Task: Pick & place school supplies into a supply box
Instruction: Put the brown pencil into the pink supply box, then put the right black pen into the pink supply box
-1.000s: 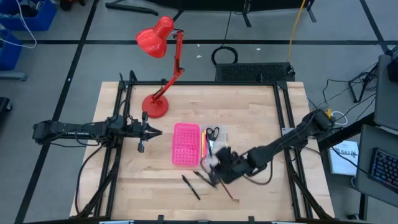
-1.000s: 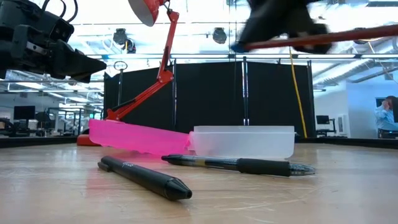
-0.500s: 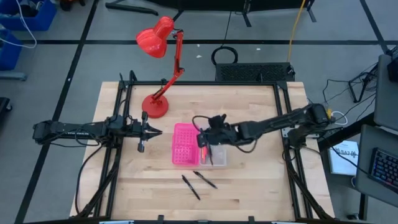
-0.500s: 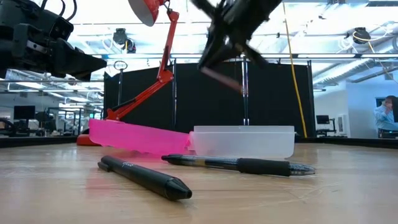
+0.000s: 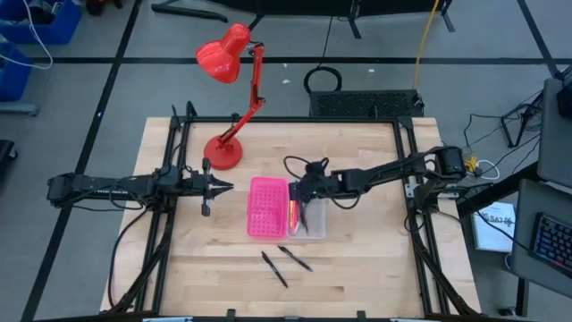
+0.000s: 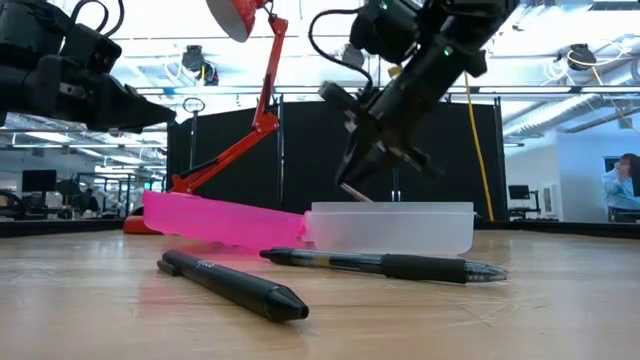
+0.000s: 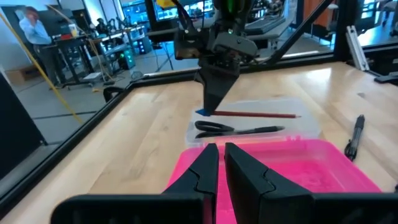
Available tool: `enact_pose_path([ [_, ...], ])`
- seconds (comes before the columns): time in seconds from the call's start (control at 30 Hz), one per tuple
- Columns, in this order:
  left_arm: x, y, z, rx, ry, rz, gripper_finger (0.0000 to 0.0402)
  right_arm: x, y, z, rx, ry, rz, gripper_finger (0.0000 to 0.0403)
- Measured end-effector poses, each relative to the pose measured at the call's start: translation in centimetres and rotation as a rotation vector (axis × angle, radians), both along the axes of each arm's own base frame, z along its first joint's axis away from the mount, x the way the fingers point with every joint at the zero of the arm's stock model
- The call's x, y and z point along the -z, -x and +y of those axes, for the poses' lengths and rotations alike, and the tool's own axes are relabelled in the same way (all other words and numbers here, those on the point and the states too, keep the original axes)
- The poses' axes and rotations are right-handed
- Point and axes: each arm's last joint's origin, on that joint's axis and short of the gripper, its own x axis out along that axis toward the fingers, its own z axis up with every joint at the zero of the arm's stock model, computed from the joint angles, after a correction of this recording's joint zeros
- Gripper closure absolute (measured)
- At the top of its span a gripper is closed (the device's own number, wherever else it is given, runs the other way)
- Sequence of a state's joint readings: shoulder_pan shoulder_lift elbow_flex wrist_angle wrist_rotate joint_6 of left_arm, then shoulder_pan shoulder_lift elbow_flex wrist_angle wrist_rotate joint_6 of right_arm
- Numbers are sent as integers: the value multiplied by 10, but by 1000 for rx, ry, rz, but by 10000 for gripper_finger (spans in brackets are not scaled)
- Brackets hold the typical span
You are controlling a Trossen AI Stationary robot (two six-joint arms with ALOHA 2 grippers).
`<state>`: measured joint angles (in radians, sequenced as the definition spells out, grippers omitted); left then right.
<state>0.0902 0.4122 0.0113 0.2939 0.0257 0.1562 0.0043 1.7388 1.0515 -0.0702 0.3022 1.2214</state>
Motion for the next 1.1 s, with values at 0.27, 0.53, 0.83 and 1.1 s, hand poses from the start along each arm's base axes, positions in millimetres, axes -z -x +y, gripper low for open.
enact_pose_path([
  [0.27,0,0,0,-1,-1,-3,364,13,8,0,-12,-59,22,393],
  [0.53,-2,0,0,-1,-2,-17,364,19,13,-4,-9,-69,47,393],
  [0.83,-2,0,0,-2,-1,-17,364,26,18,-6,-2,-70,48,337],
  [1.1,-2,0,0,-1,-5,-17,364,26,18,-6,-16,-55,54,276],
])
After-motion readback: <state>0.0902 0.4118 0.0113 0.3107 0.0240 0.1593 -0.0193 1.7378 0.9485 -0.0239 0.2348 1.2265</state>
